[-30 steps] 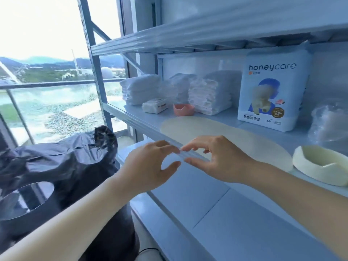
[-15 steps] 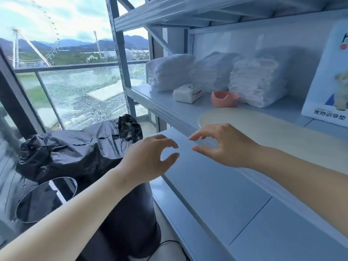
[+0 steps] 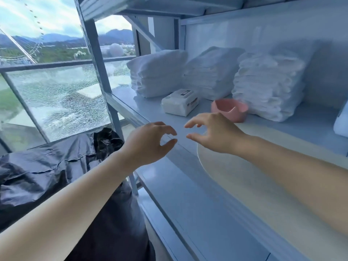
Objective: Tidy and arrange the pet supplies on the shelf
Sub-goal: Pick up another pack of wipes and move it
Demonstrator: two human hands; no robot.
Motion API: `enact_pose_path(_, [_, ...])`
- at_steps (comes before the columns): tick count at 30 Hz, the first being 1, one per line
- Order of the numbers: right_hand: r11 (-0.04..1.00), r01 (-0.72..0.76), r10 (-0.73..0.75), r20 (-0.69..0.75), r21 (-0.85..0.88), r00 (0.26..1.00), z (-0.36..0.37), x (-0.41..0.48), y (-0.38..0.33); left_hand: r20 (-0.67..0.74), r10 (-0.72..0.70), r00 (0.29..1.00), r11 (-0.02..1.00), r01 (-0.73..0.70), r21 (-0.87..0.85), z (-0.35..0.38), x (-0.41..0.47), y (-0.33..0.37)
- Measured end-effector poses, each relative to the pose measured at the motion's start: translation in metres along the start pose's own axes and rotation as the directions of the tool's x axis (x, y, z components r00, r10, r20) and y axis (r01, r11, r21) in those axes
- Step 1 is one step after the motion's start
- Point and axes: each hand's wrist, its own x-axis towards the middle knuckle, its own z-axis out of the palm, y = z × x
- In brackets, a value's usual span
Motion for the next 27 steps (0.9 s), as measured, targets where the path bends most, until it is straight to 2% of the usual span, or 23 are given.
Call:
enact_pose_path(9, [0.994,-0.088,0.085,-0.046,-0.057,0.995,0.016,0.061,0.033,-0.044,0.047,0.998,0.997,-0.049,-0.058,0.02,0.073,-0.049])
enact_pose_path(15, [0.976,-0.198,0.188,-0.106,-0.086,0.976,0.025,0.101,0.039,-0.089,0.123,0.988,0.991,-0.128,-0.047,0.035,0.133,-0.083])
enact_pose_path(18, [0.963,-0.24,0.225,-0.123,-0.126,0.967,0.035,0.12,0.042,-0.034,0.129,0.991,0.991,-0.131,-0.036,0.047,0.157,-0.099])
enact_pose_path(22, [0.945,-0.296,0.288,-0.076,-0.141,0.955,0.054,0.138,0.048,0.064,0.171,0.983,0.971,-0.157,-0.179,0.068,0.174,-0.12])
enact_pose_path(27, [0.922,-0.357,0.355,-0.036,-0.15,0.934,0.068,0.147,0.053,-0.016,0.228,0.974,0.897,-0.216,-0.386,0.086,0.177,-0.134])
